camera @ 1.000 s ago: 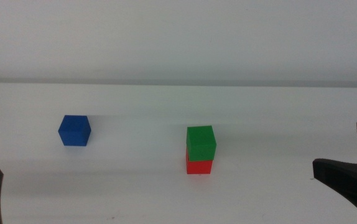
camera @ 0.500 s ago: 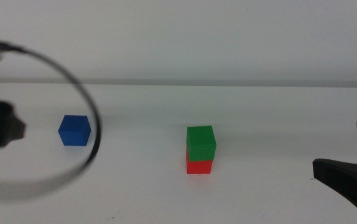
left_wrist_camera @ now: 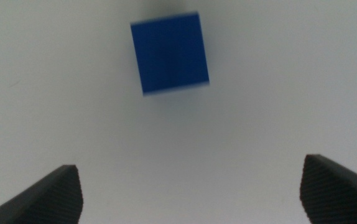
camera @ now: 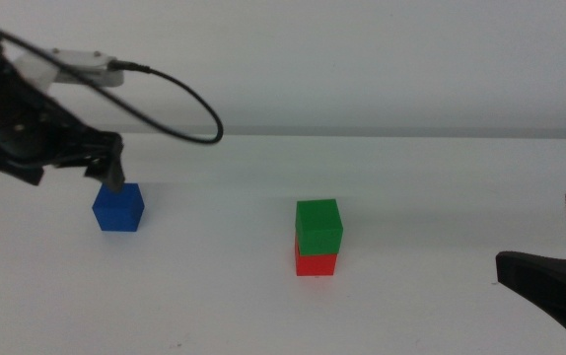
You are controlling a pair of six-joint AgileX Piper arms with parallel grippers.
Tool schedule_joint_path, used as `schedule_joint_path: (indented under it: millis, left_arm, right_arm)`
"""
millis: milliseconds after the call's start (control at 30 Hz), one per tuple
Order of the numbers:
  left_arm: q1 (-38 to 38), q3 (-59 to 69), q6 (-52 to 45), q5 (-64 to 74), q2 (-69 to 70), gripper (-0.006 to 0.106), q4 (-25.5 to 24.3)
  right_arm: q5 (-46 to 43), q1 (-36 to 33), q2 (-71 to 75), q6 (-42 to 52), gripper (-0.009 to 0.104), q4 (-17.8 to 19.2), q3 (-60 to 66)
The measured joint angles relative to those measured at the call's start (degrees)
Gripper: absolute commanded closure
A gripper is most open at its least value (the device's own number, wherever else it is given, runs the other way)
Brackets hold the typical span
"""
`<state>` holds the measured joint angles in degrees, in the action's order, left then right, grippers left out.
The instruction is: Stack red cubes first, then green, then blue cubes in a specific spot.
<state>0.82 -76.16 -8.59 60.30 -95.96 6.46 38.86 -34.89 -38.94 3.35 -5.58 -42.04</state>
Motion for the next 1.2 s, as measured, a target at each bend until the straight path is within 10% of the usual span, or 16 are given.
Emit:
schedule_joint_path:
  millis: [1200]
  left_arm:
    - [0.33, -13.23, 5.65, -2.04, -24.44, 0.013, -0.16]
  right_arm:
    - [0.0, 0.0, 0.0, 0.0, 0.01, 0.0, 0.0]
